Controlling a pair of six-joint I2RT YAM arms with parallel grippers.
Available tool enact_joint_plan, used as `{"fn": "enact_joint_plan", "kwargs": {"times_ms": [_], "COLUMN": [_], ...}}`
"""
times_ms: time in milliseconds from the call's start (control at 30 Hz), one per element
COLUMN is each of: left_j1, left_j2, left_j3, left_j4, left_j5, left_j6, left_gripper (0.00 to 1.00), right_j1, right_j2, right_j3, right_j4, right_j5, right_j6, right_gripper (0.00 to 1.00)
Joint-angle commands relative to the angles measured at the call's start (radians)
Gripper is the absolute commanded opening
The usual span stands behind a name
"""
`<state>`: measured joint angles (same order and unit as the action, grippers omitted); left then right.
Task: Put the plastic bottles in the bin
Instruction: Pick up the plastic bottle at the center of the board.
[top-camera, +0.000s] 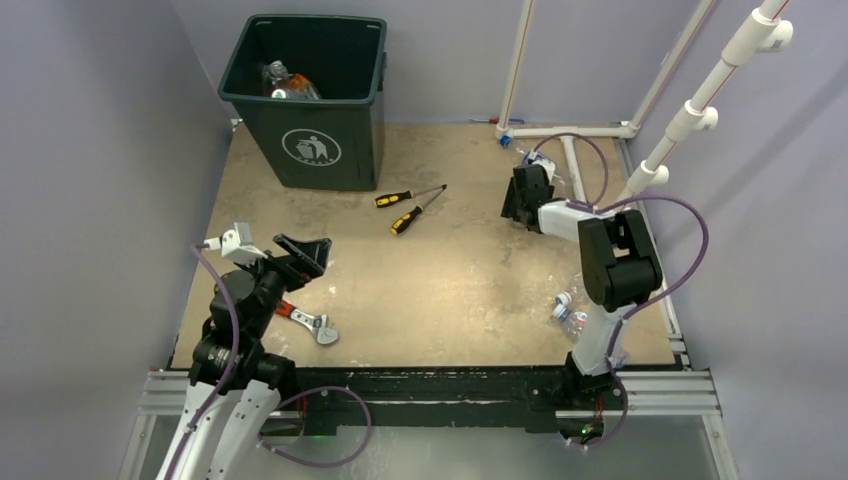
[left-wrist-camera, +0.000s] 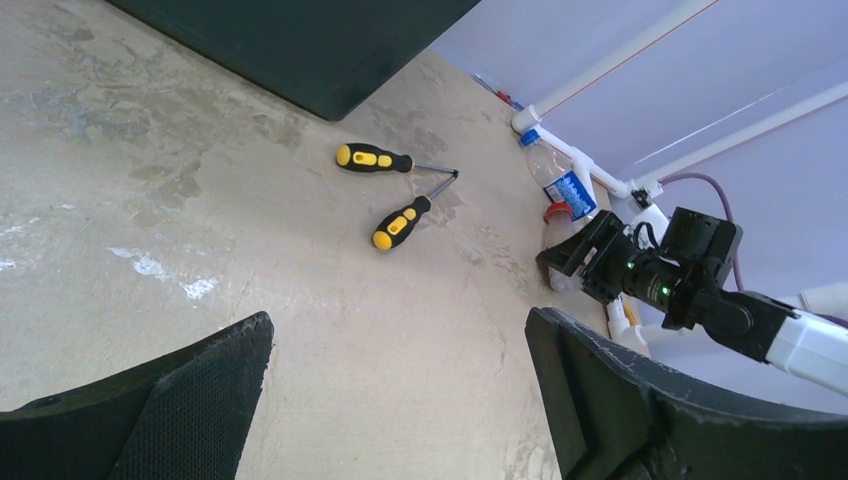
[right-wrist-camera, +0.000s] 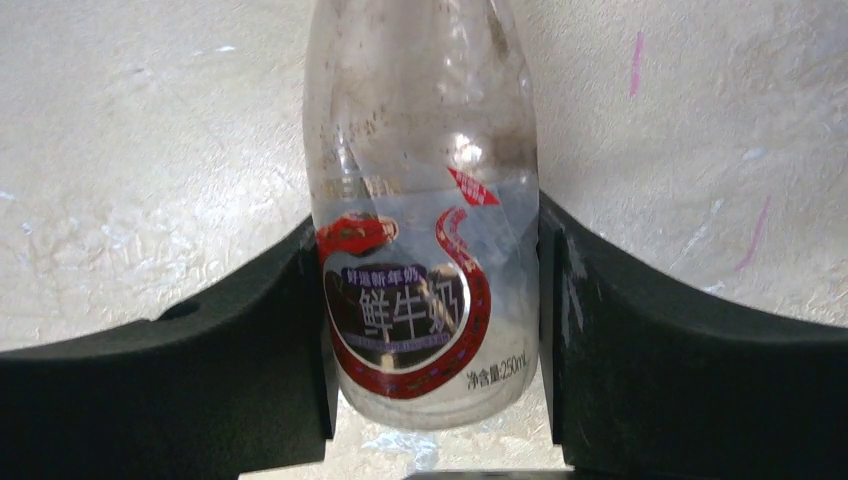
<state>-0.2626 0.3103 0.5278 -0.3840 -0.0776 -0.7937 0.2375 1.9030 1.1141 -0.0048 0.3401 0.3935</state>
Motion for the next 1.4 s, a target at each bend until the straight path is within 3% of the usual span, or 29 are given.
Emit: {"fn": "enact_joint_plan", "kwargs": {"times_ms": [0, 167, 233, 467, 600, 733, 967, 1100, 1200, 1367], "left_j1": [-0.003, -0.003, -0.003, -0.003, -0.003, -0.003, -0.026, -0.121, -0.239, -0.268], "left_j2": [0.006, 0.057, 0.079, 0.142, 0.175, 0.268, 0.481, 0.574, 0.617, 0.624], "left_j3": [0.0, -0.003, -0.004, 0.002, -0.01, 0.006, -0.011, 0.016, 0.056, 0.051], "left_j4": [0.025, 0.074, 0.133, 0.466, 0.715, 0.942, 1.392, 1.445, 1.389, 1.345], "left_j5": [0.016, 0.063, 0.125, 0.304, 0.437, 0.574, 0.783, 0.817, 0.821, 0.805], "left_j6": [-0.018, -0.015, -0.022, 0.004, -0.058, -0.111, -0.338, -0.314, -0.226, -0.147], "left_gripper": [0.98, 0.99, 0.99, 0.99, 0.99, 0.99, 0.99, 0.99, 0.99, 0.99], "right_j1": [0.078, 0.328, 0.398, 0.516, 0.564, 0.573, 0.601, 0.628, 0.645, 0.663], "right_j2": [-0.159, -0.453, -0.596, -0.949, -1.064, -1.119, -1.108, -1.072, -1.031, -0.96], "right_j3": [-0.092, -0.255, -0.326, -0.549, -0.632, -0.684, -0.775, -0.788, -0.789, -0.783], "right_j4": [0.154, 0.35, 0.423, 0.58, 0.636, 0.708, 0.949, 1.039, 1.109, 1.208], "right_j5": [-0.006, -0.018, -0.101, -0.491, -0.589, -0.645, -0.731, -0.737, -0.725, -0.736], "right_j6": [-0.01, -0.1, -0.115, -0.084, -0.052, 0.002, 0.108, 0.121, 0.133, 0.167], "right_gripper": [0.44, 0.41, 0.41, 0.4, 0.38, 0.37, 0.34, 0.34, 0.34, 0.33]}}
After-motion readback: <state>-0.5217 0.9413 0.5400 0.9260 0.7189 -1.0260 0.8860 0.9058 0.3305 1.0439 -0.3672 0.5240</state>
